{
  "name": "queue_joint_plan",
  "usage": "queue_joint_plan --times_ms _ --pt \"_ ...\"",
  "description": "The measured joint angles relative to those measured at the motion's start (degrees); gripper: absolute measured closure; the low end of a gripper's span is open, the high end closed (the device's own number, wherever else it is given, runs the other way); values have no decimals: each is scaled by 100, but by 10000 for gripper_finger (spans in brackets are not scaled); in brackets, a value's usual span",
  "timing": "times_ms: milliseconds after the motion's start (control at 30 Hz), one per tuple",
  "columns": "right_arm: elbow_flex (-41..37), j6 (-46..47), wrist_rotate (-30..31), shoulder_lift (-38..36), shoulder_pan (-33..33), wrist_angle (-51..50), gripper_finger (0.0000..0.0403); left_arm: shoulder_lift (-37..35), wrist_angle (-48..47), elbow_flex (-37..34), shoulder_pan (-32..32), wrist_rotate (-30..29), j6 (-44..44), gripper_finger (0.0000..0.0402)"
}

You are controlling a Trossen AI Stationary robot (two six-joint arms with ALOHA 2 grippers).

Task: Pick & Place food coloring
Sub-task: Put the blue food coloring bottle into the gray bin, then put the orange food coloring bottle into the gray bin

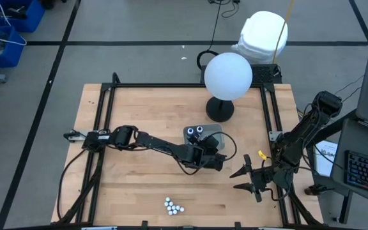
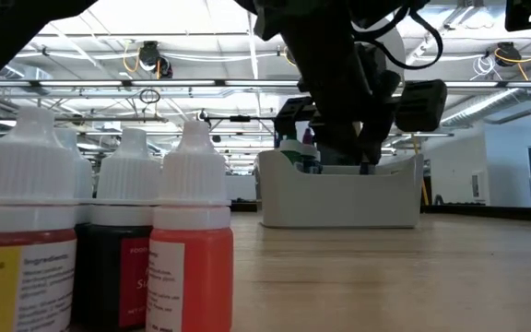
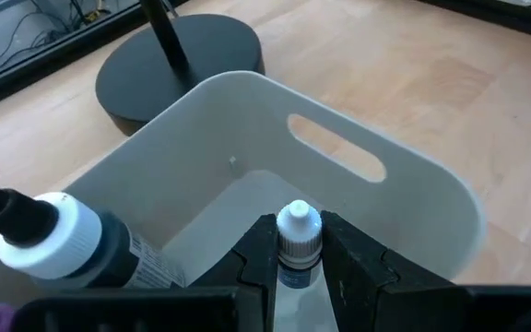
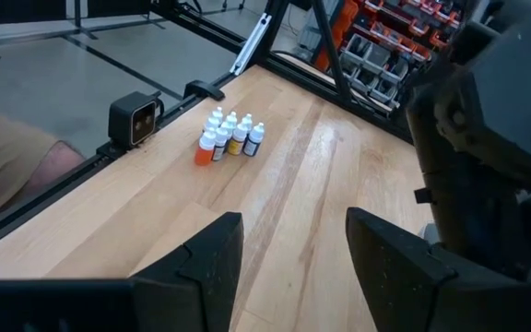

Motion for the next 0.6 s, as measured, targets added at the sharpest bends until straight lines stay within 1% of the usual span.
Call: queue_joint_plan --times_ms 167,233,467,600 --pt "0 42 0 0 0 -2 220 0 2 0 -1 -2 62 325" --pt "0 57 0 0 0 -2 220 0 0 0 -5 0 62 312" --pt "0 59 0 0 0 0 220 0 4 0 -13 -56 34 248" --pt "0 62 0 0 0 0 220 0 10 0 -50 -215 139 233"
